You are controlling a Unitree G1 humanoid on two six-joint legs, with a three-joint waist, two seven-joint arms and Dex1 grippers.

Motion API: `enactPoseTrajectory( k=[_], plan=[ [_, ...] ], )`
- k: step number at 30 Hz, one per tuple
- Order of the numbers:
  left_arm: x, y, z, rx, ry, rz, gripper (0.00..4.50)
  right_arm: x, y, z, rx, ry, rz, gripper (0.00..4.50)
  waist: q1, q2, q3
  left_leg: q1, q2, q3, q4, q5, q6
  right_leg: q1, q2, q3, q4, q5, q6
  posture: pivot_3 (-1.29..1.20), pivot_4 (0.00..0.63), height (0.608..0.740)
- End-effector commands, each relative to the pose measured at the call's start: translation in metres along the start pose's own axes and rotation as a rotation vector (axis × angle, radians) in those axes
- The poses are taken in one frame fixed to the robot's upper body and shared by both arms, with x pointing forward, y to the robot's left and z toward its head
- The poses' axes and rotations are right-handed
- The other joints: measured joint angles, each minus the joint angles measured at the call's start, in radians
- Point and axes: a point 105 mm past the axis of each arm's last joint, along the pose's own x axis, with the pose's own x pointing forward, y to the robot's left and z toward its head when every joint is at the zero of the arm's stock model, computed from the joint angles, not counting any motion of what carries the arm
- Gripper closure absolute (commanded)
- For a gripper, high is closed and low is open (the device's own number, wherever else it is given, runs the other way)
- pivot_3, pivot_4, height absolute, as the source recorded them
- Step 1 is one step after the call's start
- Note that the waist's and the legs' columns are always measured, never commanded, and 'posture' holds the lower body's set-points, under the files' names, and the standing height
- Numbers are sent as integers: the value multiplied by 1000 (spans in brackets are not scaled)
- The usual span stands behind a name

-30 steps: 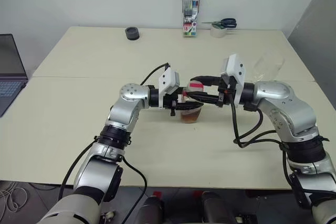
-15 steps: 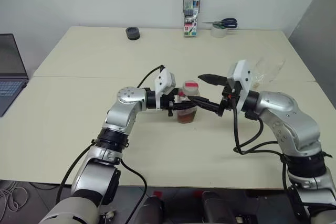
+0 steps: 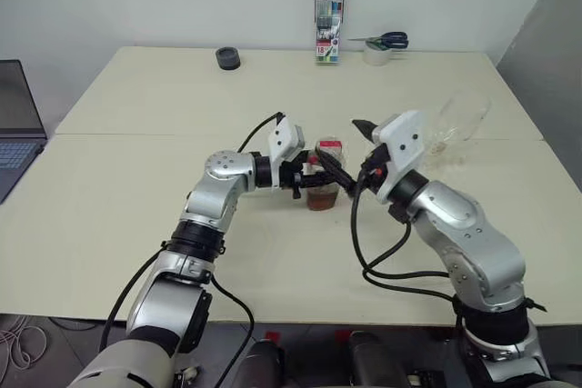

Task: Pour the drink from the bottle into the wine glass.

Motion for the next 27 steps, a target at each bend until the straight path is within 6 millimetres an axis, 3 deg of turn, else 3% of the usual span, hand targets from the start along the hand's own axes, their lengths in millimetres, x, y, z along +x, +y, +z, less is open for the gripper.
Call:
enactPoseTrajectory(
  k=[1,12,15,21,22,27],
  plan=[
    [3,2,17,63,-37,-3,2702,-3,7,12,-2,-45,8,0,0,0,0,0,0,0,0,0,0,0,0,0,0,0,0,0,150,740],
    [4,1,18,70,-36,-6,2702,11,-11,10,-7,-59,-143,0,-1,0,0,0,0,0,0,0,0,0,0,0,0,0,0,0,150,740],
    [4,1,18,70,-35,-4,2702,11,-12,6,-6,-48,-149,579,-1,0,0,0,0,0,0,0,0,0,0,0,0,0,0,0,150,740],
    [3,0,18,73,-32,-5,2702,12,-9,3,6,-36,-128,2475,-2,0,0,0,0,0,0,0,0,0,0,0,0,0,0,0,150,740],
    [3,0,18,74,-31,-6,2703,11,-7,2,9,-37,-116,2646,-1,0,0,0,0,0,0,0,0,0,0,0,0,0,0,0,150,740],
    [2,-2,19,76,-26,-20,2703,10,9,6,7,-70,52,2639,-2,0,0,0,0,0,0,0,0,0,0,0,0,0,0,0,150,740]
  ],
)
